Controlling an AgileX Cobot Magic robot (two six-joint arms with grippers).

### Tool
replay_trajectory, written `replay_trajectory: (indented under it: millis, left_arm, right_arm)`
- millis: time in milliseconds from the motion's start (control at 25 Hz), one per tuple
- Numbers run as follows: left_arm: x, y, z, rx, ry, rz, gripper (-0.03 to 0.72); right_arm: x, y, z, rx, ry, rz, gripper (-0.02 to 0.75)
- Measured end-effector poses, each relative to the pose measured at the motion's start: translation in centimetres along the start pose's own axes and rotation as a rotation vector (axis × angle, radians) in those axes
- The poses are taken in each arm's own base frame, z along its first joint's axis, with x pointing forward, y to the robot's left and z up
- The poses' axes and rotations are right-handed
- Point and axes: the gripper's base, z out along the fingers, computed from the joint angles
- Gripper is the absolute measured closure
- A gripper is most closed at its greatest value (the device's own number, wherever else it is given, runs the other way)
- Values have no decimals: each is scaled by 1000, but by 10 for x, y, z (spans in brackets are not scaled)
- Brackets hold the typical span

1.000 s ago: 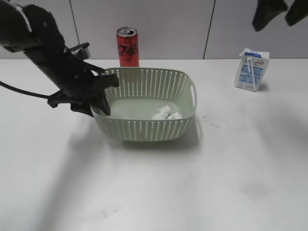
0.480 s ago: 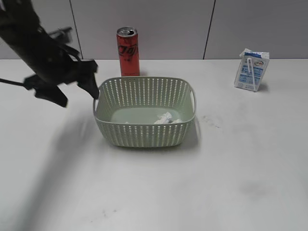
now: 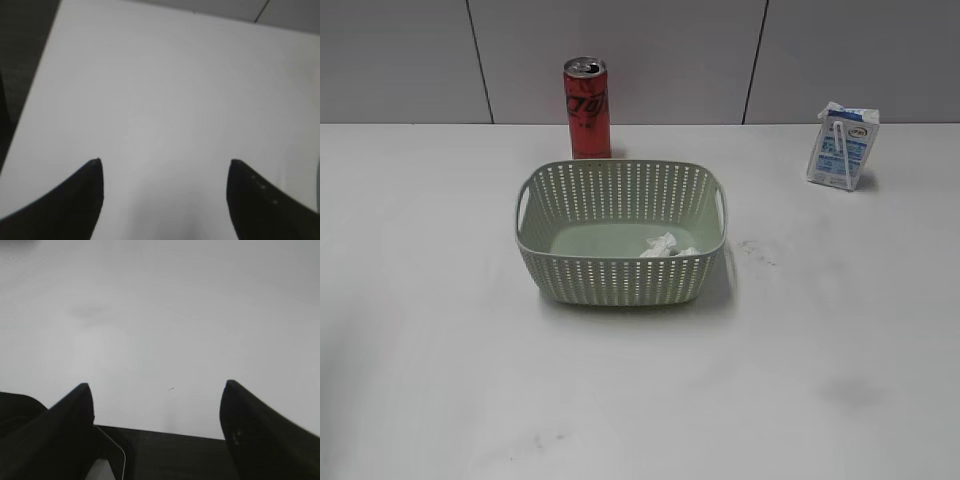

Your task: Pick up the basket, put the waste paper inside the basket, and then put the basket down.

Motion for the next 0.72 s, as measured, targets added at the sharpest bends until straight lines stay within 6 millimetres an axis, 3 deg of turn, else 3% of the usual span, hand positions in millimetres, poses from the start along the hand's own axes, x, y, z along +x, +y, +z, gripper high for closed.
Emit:
replay_trajectory:
  millis: [40, 160, 280, 520, 640, 720]
  left_arm:
    - [15, -2, -21, -5, -64, 19, 113]
    - [59, -7, -57, -14, -186, 52, 118]
    - [107, -10, -79, -26, -259, 64, 118]
    - [198, -20, -92, 27, -300, 43, 118]
    - [229, -24, -102, 41, -308, 53, 118]
    - [239, -25, -104, 44, -291, 52, 119]
  right_arm:
    - [8, -1, -5, -3, -52, 4, 146]
    - [25, -2, -21, -9, -213, 10, 148]
    - [36, -5, -33, 6, -329, 5, 148]
    - [44, -7, -40, 17, -396, 2, 148]
    - [44, -7, -40, 17, -397, 2, 148]
    - [44, -7, -40, 19, -396, 2, 148]
